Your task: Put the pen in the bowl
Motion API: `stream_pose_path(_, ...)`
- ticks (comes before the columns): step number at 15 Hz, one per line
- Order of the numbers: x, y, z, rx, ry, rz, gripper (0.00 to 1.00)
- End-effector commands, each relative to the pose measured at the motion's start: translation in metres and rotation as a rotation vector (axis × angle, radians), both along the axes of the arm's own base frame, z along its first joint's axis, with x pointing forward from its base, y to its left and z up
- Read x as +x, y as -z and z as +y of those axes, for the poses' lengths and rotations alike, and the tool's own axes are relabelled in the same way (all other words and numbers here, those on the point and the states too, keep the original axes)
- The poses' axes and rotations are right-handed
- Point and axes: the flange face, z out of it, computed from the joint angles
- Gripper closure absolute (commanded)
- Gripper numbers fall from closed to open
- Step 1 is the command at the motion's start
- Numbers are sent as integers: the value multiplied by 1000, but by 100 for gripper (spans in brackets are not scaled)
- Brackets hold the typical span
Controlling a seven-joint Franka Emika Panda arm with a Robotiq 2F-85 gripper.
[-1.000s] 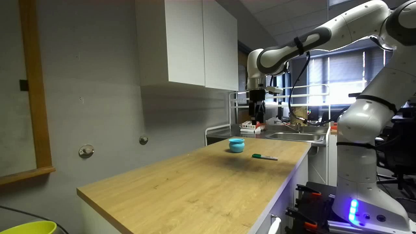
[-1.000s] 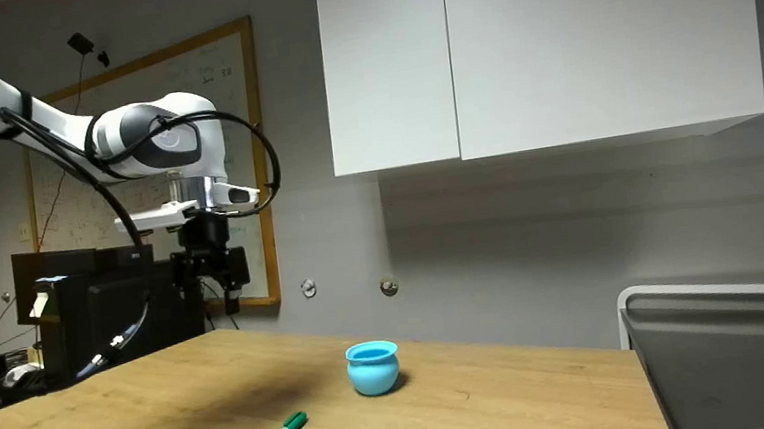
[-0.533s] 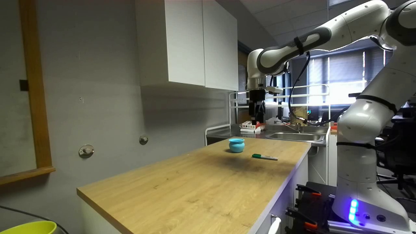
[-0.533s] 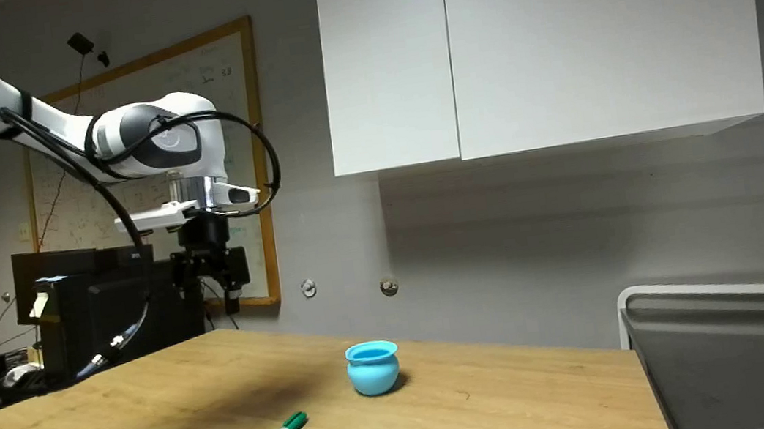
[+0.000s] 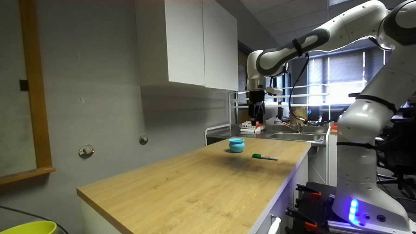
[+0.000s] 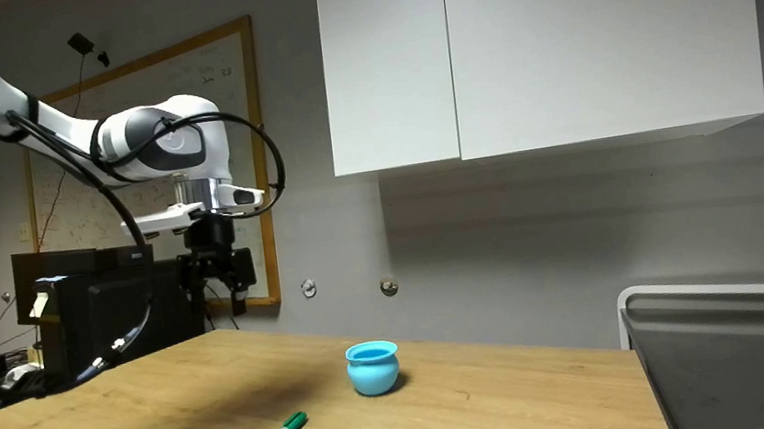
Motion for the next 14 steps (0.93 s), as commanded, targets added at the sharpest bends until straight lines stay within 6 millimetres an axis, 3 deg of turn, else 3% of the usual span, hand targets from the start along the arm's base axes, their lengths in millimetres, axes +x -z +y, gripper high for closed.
stream_pose_path(1, 8, 10, -17, -17, 20, 3, 0)
stream_pose_path(10, 24, 51, -85, 28, 73, 19, 0)
stream_pose_path(14, 30, 83, -98, 38, 30, 71, 0)
